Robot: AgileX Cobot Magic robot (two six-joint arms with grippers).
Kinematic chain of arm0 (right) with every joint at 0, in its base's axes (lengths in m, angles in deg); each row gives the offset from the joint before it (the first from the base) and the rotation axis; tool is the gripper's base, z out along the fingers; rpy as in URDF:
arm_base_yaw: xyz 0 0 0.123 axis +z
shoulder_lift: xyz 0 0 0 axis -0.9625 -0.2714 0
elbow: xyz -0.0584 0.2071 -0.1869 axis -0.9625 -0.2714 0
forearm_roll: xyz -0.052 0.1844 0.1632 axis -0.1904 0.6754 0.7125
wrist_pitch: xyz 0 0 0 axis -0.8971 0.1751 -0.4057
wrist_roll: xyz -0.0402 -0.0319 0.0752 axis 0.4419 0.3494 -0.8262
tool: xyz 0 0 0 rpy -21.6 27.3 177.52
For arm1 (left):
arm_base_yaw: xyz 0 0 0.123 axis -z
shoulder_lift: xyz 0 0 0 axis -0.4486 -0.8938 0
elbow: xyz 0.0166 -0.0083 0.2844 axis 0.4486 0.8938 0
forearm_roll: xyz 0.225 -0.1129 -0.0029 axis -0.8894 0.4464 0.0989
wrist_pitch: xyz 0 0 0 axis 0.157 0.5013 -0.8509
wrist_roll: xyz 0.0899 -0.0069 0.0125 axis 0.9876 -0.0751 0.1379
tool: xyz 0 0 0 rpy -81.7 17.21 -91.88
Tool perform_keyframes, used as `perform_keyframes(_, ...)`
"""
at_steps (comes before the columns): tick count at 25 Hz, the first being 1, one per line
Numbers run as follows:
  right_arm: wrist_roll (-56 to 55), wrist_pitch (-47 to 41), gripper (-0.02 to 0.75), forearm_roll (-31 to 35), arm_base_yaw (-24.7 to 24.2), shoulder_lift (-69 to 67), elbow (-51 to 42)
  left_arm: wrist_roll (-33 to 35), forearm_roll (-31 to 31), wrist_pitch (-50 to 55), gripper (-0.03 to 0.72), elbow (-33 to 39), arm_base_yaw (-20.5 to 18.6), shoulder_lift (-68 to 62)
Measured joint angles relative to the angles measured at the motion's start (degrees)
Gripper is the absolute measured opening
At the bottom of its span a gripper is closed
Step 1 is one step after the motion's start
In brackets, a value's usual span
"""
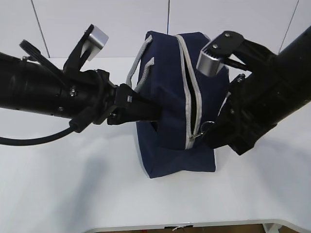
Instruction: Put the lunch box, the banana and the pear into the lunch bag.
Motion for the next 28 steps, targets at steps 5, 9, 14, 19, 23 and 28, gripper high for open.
perform_keyframes(5,-8.71,-2.22,0.018,0.75,0.00,0.00,2.27,0.00,0.00,-0.20,-0.020,0.00,0.00,0.00)
perform_keyframes(9,-14.68,-3.30,0.018,0.98,0.00,0.00,4.52,0.00,0.00,-0.26,-0.020,0.00,0.09,0.00)
perform_keyframes(14,-18.69,-3.53,0.018,0.98,0.00,0.00,5.41,0.00,0.00,-0.46,-0.020,0.00,0.09,0.00)
perform_keyframes(19,-22.91,-3.56,0.018,0.98,0.00,0.00,5.41,0.00,0.00,-0.68,-0.020,0.00,0.09,0.00)
perform_keyframes(23,-25.47,-3.91,0.018,1.11,0.00,0.00,5.83,0.00,0.00,-0.80,-0.020,0.00,0.09,0.00)
perform_keyframes(28,-28.24,-5.74,0.018,1.30,0.00,0.00,8.57,0.00,0.00,-1.02,-0.020,0.00,0.22,0.00)
